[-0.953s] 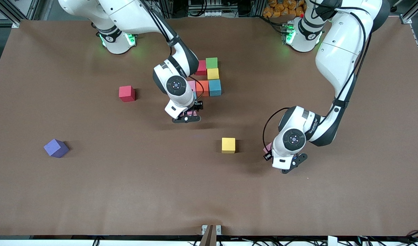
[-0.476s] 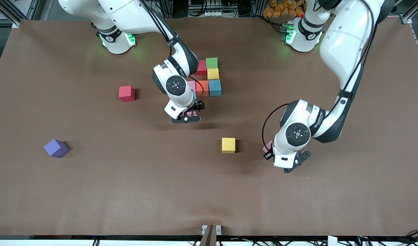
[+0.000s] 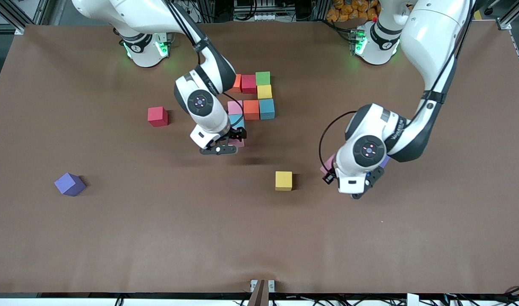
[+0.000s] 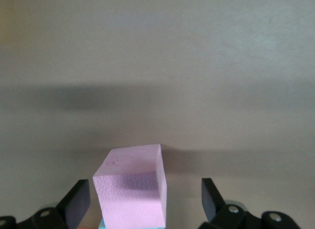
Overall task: Form number 2 with 11 blocks
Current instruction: 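Release pink with the right gripper while the left gripper carries pink over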
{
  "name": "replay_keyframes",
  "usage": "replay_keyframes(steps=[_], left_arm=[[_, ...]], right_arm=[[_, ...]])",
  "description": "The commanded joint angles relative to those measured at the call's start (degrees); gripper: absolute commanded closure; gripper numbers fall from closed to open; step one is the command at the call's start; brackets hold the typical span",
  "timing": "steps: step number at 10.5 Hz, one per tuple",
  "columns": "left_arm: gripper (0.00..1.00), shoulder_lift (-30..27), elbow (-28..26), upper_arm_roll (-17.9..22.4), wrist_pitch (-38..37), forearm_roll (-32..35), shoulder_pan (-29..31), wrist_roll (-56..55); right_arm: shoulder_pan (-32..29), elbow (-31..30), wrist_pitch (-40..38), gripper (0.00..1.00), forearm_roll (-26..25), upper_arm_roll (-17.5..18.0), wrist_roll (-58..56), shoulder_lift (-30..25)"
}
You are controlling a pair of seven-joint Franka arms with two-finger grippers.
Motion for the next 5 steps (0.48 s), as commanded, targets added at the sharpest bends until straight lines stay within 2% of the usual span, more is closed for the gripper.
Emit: replay_keyframes(steps=[1, 3, 5], left_arm=[[1.0, -1.9, -3.3, -3.5, 0.2, -1.2, 0.0, -8.5], [1.0, -1.5, -4.2, -8.3, 1.9, -1.2, -0.5, -17.2], [1.0, 0.2, -4.0, -8.8, 5.4, -1.0, -5.6, -27.3]], right_arm=[[-4.0, -3.8, -1.4, 0.0, 0.6, 0.9, -0.2, -5.7], [-10.7, -3.1, -4.9, 0.0, 0.4, 0.9, -0.5, -7.6], [-14.9, 0.6, -6.6, 0.0, -5.5, 0.9, -4.9, -7.4]])
